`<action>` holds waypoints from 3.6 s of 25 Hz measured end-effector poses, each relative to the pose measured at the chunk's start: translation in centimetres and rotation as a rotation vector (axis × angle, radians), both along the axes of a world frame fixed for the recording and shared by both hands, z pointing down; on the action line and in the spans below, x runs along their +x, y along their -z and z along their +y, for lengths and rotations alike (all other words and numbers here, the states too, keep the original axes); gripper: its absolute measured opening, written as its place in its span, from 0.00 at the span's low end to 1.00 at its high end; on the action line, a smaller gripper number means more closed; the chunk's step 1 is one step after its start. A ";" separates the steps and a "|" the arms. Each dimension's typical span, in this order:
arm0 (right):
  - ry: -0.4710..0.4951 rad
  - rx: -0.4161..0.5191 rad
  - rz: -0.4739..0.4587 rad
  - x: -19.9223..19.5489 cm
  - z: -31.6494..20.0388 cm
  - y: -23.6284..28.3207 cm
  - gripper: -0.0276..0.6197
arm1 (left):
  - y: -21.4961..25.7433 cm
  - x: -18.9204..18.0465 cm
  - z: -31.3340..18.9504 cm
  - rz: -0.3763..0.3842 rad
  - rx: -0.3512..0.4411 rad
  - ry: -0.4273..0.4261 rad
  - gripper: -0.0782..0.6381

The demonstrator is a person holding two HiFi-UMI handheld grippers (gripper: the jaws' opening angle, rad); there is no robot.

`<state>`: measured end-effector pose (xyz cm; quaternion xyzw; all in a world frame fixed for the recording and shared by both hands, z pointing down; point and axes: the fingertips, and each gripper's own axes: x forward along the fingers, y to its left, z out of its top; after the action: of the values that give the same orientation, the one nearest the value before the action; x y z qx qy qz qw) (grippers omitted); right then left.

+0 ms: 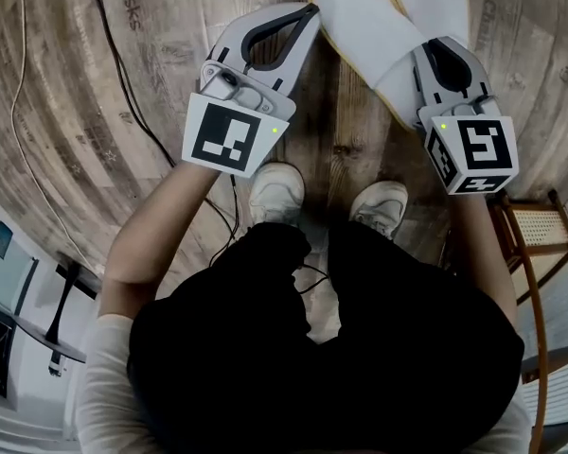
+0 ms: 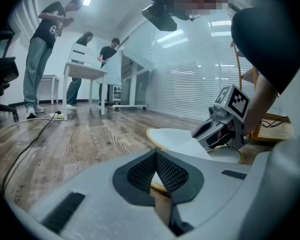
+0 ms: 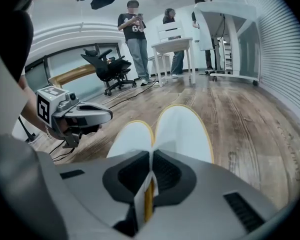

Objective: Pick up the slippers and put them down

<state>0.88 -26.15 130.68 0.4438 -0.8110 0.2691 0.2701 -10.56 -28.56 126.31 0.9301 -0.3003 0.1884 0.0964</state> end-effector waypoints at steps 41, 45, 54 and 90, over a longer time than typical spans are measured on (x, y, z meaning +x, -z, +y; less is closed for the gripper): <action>-0.145 -0.027 -0.077 3.6 -0.2 21.2 0.14 | 21.8 0.1 -0.3 0.065 -0.026 0.009 0.12; -0.154 0.035 -0.079 3.4 -1.9 30.3 0.14 | 30.8 -0.1 -1.2 0.089 -0.007 0.022 0.12; -0.134 0.182 -0.070 1.6 -1.9 56.1 0.13 | 55.5 0.4 0.1 0.151 0.035 0.024 0.12; -0.025 0.644 -0.137 -3.6 4.6 122.4 0.13 | 115.7 -4.3 7.1 0.372 0.211 0.130 0.12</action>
<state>-2.72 -21.55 8.28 0.4974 -0.8651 0.0314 0.0574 -14.85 -21.51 10.56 0.9324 -0.3548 -0.0253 0.0642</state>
